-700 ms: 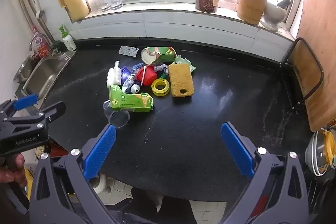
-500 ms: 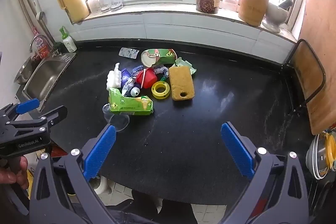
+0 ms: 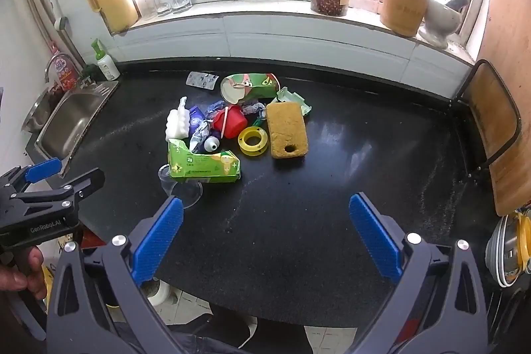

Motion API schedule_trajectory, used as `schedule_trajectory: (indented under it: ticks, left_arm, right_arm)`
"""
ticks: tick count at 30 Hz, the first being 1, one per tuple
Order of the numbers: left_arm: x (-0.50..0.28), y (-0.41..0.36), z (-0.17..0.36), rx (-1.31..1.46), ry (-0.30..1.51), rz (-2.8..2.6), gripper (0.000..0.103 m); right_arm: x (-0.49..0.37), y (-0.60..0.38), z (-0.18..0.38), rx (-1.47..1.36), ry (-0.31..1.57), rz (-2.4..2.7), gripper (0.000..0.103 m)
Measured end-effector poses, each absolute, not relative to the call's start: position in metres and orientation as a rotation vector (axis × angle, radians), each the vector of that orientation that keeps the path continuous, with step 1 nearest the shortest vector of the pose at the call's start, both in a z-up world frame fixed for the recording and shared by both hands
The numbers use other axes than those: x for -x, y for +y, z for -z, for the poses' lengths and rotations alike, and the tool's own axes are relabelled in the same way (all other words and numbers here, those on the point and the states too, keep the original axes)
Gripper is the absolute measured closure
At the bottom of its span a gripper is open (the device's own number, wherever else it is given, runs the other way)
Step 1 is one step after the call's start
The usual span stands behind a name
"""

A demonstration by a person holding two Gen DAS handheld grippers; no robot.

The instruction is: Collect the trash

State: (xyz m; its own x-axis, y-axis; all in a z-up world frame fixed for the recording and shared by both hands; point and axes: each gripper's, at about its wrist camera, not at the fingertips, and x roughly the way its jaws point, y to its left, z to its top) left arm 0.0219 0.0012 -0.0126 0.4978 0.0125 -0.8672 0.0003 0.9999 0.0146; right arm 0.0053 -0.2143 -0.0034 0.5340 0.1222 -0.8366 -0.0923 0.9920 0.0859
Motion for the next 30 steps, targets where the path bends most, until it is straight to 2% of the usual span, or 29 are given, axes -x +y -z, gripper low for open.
schedule_trajectory:
  ticks: [30]
  left_arm:
    - [-0.0269,-0.0003,0.0129,-0.018,1.051,-0.005,0.006]
  right_arm:
    - [-0.0137,-0.2143,0.0054,-0.038,1.001,-0.133,0.006]
